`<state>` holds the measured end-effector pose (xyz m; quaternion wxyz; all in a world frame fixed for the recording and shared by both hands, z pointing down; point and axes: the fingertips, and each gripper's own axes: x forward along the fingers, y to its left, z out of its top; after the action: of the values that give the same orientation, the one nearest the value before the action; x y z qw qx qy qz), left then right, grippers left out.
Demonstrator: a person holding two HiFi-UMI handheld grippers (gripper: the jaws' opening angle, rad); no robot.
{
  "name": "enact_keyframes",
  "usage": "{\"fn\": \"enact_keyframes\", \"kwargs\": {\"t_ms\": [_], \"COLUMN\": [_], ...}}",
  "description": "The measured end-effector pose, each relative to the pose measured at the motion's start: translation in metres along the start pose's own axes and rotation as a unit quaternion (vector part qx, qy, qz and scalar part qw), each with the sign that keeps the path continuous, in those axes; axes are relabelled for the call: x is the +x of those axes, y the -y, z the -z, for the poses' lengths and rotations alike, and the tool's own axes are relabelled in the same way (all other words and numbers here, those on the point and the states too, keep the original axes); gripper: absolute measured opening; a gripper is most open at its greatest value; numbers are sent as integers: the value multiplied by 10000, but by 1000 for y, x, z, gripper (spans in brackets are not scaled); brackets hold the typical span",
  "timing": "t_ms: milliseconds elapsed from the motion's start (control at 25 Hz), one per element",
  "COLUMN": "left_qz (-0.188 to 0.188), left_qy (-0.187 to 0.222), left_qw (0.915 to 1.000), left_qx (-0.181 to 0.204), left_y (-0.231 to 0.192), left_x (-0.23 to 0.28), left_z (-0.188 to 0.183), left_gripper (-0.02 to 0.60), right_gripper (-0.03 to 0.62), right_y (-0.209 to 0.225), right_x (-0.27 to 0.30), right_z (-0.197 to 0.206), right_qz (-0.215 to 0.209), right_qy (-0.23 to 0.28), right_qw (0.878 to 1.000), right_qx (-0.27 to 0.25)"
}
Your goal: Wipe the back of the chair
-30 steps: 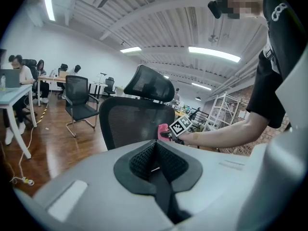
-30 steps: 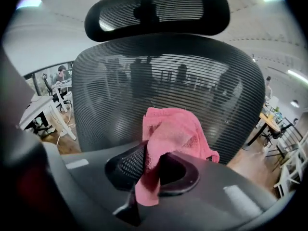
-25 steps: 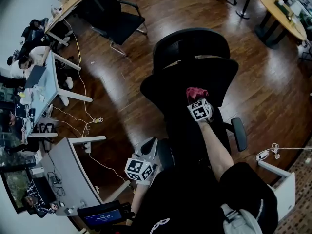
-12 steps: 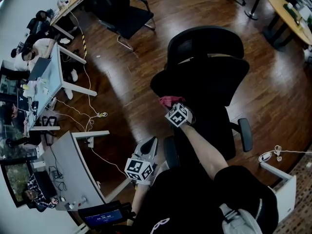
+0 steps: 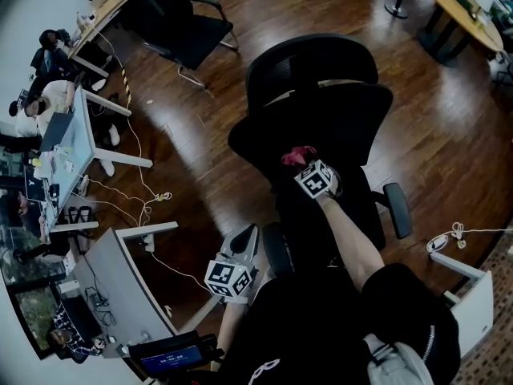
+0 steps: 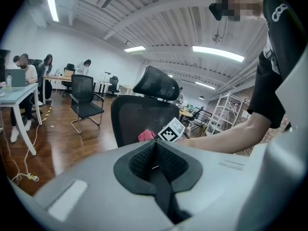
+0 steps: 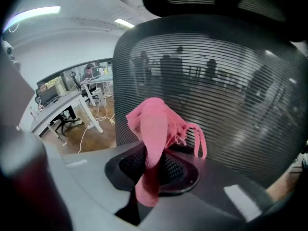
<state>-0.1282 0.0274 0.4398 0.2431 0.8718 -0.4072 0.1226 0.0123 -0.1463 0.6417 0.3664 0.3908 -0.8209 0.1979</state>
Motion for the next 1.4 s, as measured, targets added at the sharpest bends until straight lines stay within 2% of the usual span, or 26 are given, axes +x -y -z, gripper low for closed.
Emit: {"fn": "enact_keyframes", "kwargs": {"t_ms": [200, 400, 520, 640, 720, 840, 960, 1200, 1400], "left_qz": [202, 362, 396, 402, 393, 361, 351, 313, 175], "left_qy": [-109, -207, -292, -350, -378, -400, -398, -369, -297], "left_qw": [9997, 9991, 9987, 9985, 9984, 9985, 9986, 9988, 9994], "left_qx": [64, 100, 107, 115, 123, 116, 89, 71, 42], "left_y": [23, 48, 58, 65, 68, 70, 70, 58, 34], "left_x": [18, 32, 32, 33, 34, 34, 29, 15, -1], "left_z": [1, 6, 12, 15, 18, 23, 25, 27, 29], "left_gripper": [-12, -12, -12, -12, -12, -12, -12, -12, -12], "right_gripper": [48, 48, 48, 48, 48, 48, 48, 48, 48], "right_y": [95, 188, 224, 253, 259, 248, 218, 107, 11], "right_x": [-42, -83, -101, -118, -118, -106, -88, -31, 18], "right_z": [45, 94, 117, 138, 146, 149, 138, 91, 53], "right_qz": [699, 1416, 1697, 2071, 2105, 1968, 1795, 1024, 322], "right_qy": [-126, -315, -395, -448, -394, -344, -339, -208, -154], "right_qw": [9964, 9855, 9781, 9652, 9607, 9617, 9677, 9885, 9979], "right_qx": [467, 880, 1142, 1531, 1769, 1876, 1736, 1090, 544]}}
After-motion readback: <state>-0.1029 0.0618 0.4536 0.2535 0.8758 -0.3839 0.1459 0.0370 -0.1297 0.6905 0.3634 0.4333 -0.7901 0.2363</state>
